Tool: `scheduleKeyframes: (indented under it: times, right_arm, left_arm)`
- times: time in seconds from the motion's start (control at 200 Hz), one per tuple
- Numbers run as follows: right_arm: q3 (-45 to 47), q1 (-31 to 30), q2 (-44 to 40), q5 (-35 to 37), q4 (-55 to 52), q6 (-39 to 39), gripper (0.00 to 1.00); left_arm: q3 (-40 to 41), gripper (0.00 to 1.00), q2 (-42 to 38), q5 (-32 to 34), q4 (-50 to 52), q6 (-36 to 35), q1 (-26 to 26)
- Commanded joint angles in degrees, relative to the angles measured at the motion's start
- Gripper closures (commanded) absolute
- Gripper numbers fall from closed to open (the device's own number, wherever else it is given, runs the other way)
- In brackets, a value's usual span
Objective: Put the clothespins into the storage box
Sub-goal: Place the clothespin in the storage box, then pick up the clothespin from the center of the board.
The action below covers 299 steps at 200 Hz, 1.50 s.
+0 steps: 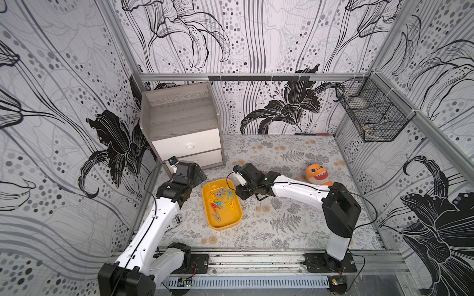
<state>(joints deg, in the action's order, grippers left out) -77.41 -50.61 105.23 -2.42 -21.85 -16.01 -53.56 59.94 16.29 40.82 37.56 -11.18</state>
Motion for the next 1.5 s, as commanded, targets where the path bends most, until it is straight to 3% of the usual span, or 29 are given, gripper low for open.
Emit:
scheduleKeyframes:
  times: [0.0, 0.556, 0.961, 1.492]
  right_arm:
    - [1.90, 1.57, -0.52, 3.81, -1.15, 0.42, 0.61]
    - [0.04, 5.42, 6.98, 4.14, -1.24, 1.60, 0.61]
    - [0.72, 5.52, 8.30, 1.97, 0.53, 0.77, 0.82]
    - [3.57, 5.44, 8.54, 0.75, 2.85, -0.99, 0.78]
  left_arm:
    - [0.03, 0.03, -1.02, -0.36, -0.83, -0.48, 0.30]
    - [0.12, 0.03, -0.72, -0.30, -0.74, -0.85, 0.29]
    - [0.28, 0.03, -0.70, -0.38, -0.92, -0.85, 0.29]
    - [0.30, 0.03, -0.67, -0.61, -1.03, -0.73, 0.28]
